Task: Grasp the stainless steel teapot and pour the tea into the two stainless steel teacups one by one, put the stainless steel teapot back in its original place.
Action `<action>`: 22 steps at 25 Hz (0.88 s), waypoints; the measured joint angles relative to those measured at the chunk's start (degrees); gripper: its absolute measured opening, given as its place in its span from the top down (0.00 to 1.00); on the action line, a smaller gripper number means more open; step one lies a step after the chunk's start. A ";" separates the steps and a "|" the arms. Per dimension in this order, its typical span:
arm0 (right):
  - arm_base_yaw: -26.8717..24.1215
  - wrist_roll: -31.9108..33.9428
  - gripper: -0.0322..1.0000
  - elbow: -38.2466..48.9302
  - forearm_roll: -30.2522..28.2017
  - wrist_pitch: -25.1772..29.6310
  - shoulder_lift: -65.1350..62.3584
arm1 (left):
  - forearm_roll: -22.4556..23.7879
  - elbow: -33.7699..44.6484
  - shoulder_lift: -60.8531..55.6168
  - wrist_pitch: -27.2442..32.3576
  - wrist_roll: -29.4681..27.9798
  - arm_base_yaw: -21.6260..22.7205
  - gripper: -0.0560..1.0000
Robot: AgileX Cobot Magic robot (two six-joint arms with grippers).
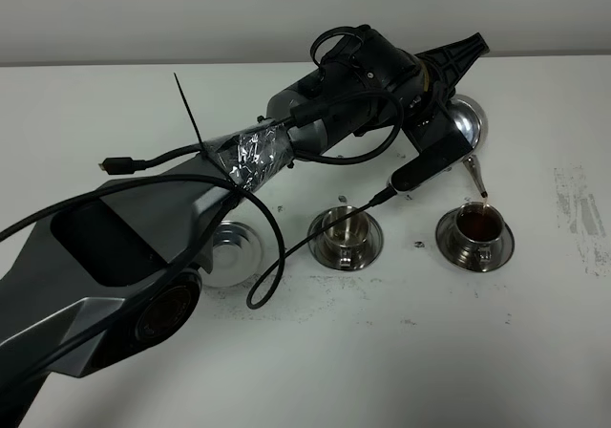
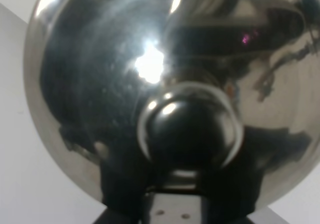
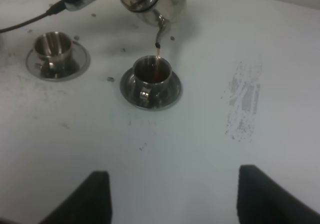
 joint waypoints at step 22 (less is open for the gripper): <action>0.00 0.00 0.47 0.00 0.00 0.00 0.00 | -4.15 0.00 0.00 1.18 -10.21 0.00 0.78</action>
